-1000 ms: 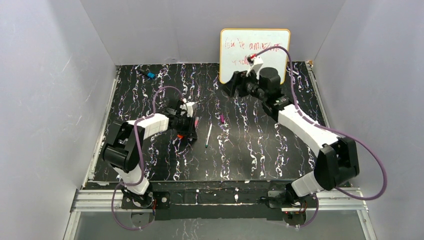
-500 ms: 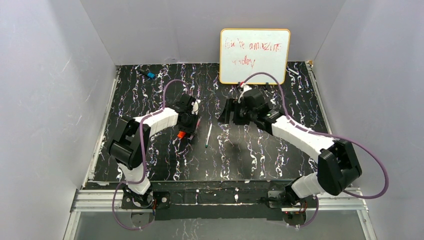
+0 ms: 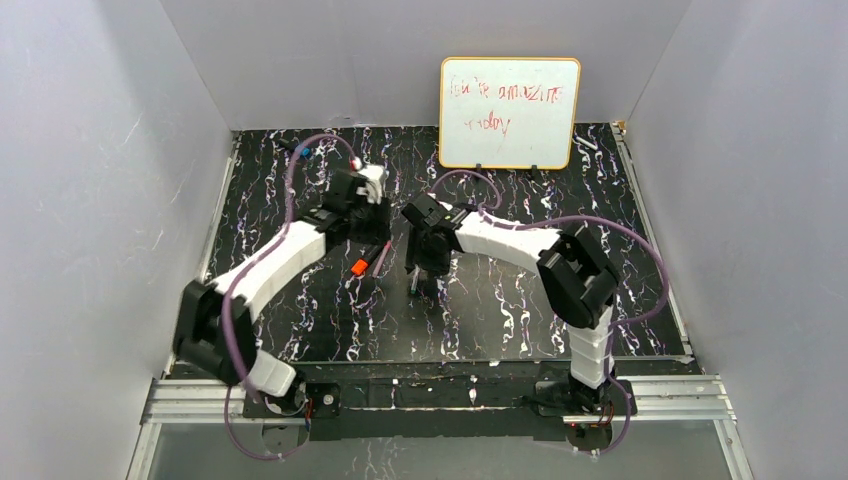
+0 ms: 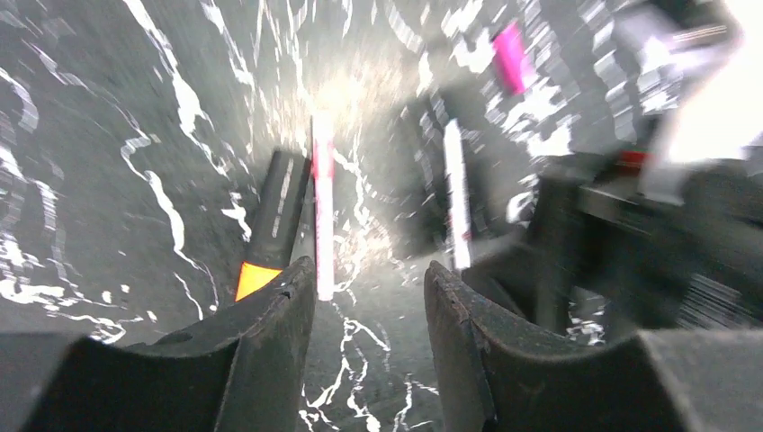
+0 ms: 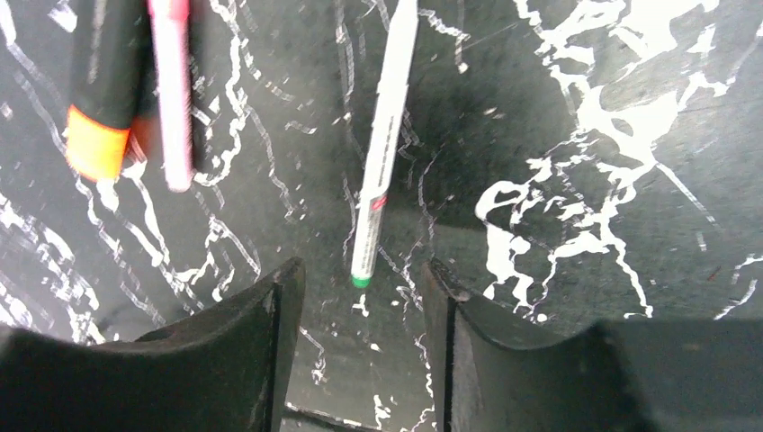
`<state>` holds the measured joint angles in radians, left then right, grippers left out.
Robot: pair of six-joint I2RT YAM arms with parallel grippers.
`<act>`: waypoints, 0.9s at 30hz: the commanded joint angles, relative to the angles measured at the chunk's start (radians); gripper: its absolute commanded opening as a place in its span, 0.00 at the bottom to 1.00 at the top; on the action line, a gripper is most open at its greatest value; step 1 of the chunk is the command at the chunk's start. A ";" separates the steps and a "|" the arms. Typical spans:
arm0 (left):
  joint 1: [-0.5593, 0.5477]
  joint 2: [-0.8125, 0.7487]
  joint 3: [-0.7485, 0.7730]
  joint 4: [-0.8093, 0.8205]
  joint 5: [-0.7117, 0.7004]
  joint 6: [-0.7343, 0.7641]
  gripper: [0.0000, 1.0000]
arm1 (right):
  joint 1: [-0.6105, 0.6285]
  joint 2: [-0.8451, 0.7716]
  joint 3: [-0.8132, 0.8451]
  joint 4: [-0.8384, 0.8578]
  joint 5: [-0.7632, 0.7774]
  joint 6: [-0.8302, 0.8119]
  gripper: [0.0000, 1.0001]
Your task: Insert the pens into the pen caps
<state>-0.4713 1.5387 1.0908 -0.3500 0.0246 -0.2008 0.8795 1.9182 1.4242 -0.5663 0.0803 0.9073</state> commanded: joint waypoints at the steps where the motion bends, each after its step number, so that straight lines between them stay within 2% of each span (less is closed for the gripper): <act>1: 0.072 -0.237 0.001 0.024 0.133 -0.050 0.46 | -0.007 0.073 0.153 -0.157 0.112 0.068 0.56; 4: 0.118 -0.320 -0.013 -0.016 0.179 -0.036 0.47 | -0.008 0.134 0.232 -0.224 0.139 0.068 0.47; 10: 0.185 -0.421 -0.069 -0.073 0.247 0.007 0.48 | -0.006 0.206 0.322 -0.246 0.156 0.082 0.44; 16: 0.186 -0.470 -0.098 -0.091 0.273 0.018 0.48 | -0.005 0.317 0.465 -0.354 0.191 0.078 0.42; 24: 0.187 -0.483 -0.106 -0.098 0.301 0.023 0.48 | -0.006 0.377 0.508 -0.357 0.216 0.063 0.41; 26: 0.187 -0.478 -0.113 -0.092 0.307 0.023 0.48 | -0.007 0.388 0.507 -0.358 0.214 0.059 0.35; 27: 0.187 -0.476 -0.114 -0.090 0.310 0.023 0.48 | -0.007 0.392 0.505 -0.360 0.209 0.057 0.29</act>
<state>-0.2897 1.0790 0.9897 -0.4267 0.3046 -0.1898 0.8749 2.2814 1.9018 -0.8921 0.2687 0.9642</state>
